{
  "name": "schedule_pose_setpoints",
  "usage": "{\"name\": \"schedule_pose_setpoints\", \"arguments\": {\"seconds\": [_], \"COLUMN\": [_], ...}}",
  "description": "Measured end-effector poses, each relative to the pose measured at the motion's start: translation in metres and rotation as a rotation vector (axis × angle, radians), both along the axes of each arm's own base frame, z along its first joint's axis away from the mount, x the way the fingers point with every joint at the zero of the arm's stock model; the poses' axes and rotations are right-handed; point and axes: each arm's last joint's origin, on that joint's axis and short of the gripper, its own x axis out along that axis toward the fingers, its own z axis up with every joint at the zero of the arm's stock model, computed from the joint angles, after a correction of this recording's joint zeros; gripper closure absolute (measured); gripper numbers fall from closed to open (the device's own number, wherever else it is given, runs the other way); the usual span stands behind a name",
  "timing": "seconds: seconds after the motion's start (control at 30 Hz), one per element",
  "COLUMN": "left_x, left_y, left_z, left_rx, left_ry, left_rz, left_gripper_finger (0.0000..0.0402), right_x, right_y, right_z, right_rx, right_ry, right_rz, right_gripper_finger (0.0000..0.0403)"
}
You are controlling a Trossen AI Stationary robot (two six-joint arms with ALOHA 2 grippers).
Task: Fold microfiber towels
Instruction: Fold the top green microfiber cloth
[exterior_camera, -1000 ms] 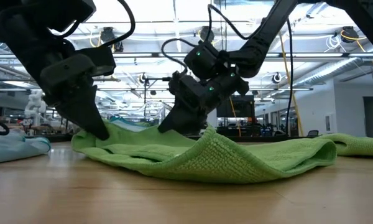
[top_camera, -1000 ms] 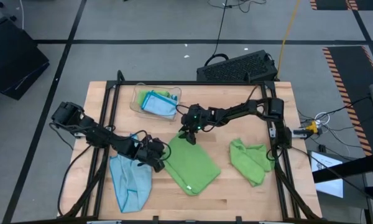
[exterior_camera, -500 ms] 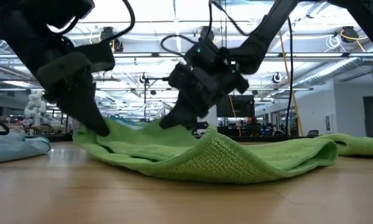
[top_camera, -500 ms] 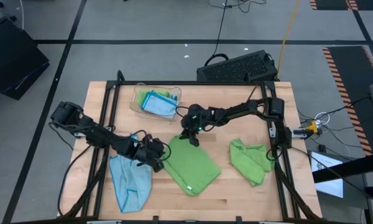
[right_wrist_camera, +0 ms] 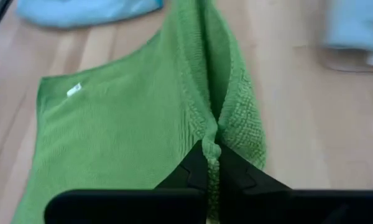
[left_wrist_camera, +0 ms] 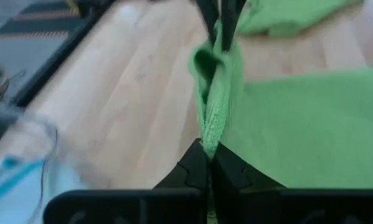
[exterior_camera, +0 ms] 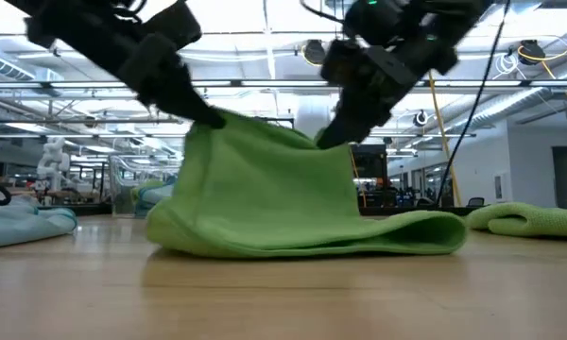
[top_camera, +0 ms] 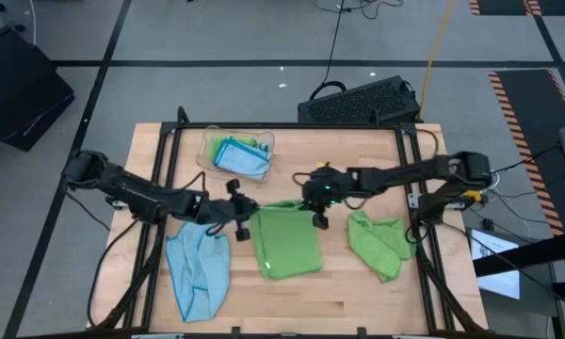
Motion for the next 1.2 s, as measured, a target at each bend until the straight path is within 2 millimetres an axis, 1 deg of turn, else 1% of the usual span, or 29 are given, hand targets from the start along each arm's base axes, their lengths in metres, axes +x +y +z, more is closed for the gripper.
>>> {"name": "schedule_pose_setpoints", "arguments": {"seconds": [0.1,0.2,0.27,0.37,0.53,0.63,0.9,1.0,1.13,1.2], "left_x": [0.008,0.012,0.011,0.010,0.008,0.007,0.000,0.003,0.009,0.010], "left_y": [0.008,0.006,0.000,-0.014,-0.035,-0.045,-0.063,-0.066,-0.070,-0.073], "left_z": [-0.005,-0.009,-0.014,-0.017,-0.011,-0.008,-0.008,-0.017,-0.034,-0.039], "left_rx": [0.010,-0.019,-0.050,-0.079,-0.093,-0.089,-0.123,-0.113,-0.109,-0.106], "left_ry": [-0.003,-0.010,0.011,0.012,-0.061,-0.111,-0.127,-0.101,-0.073,-0.069], "left_rz": [-0.015,-0.048,-0.069,-0.101,-0.123,-0.113,-0.121,-0.126,-0.125,-0.132], "left_gripper_finger": [0.0396,0.0398,0.0397,0.0395,0.0397,0.0395,0.0394,0.0396,0.0396,0.0393], "right_x": [-0.016,-0.027,-0.032,-0.038,-0.038,-0.039,-0.042,-0.043,-0.043,-0.042], "right_y": [0.003,0.006,0.009,0.014,0.027,0.035,0.057,0.063,0.070,0.073], "right_z": [-0.007,-0.023,-0.031,-0.036,-0.031,-0.032,-0.033,-0.037,-0.047,-0.052], "right_rx": [-0.014,-0.027,-0.027,-0.052,-0.165,-0.168,-0.094,-0.058,-0.041,-0.019], "right_ry": [-0.078,-0.164,-0.224,-0.309,-0.417,-0.412,-0.390,-0.355,-0.310,-0.296], "right_rz": [-0.079,-0.092,-0.084,-0.058,-0.007,0.026,0.073,0.073,0.059,0.056], "right_gripper_finger": [0.0401,0.0402,0.0402,0.0402,0.0402,0.0402,0.0402,0.0402,0.0401,0.0401]}}
